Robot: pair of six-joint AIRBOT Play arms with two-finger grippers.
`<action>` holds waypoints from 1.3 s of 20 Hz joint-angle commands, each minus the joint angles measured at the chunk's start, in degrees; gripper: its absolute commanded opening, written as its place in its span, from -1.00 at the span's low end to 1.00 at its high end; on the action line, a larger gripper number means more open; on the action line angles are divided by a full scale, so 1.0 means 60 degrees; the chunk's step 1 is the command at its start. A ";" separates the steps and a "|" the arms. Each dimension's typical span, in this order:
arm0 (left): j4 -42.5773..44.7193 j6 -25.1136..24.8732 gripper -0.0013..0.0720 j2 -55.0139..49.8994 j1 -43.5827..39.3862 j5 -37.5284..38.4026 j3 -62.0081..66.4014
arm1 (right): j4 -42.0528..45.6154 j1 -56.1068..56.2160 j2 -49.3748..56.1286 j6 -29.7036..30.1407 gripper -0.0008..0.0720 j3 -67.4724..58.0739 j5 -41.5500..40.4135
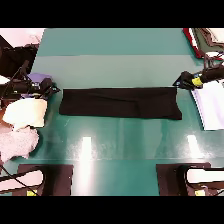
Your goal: Fold the shirts.
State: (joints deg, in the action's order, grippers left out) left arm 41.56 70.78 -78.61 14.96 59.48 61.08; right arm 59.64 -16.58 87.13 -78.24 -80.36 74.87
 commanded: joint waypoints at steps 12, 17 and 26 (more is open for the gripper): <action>0.0146 -0.0372 -0.90 -0.0055 -0.2863 0.1071 0.0007 | -0.2025 -0.2728 0.0627 0.2812 0.63 0.2597 0.0157; 0.0149 -0.0288 -0.90 -0.0055 -0.3865 0.0922 0.0007 | -0.2029 -0.1993 0.1949 0.2896 0.63 0.1668 0.0561; 0.0164 -0.0113 -0.90 -0.0058 -0.3898 0.0900 0.0007 | -0.2772 -0.1195 0.2641 0.3472 -0.64 0.1191 0.1461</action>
State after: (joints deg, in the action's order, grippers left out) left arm 42.52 69.12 -78.91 -8.23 65.04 61.14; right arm 44.34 -24.56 102.50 -58.87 -72.58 81.01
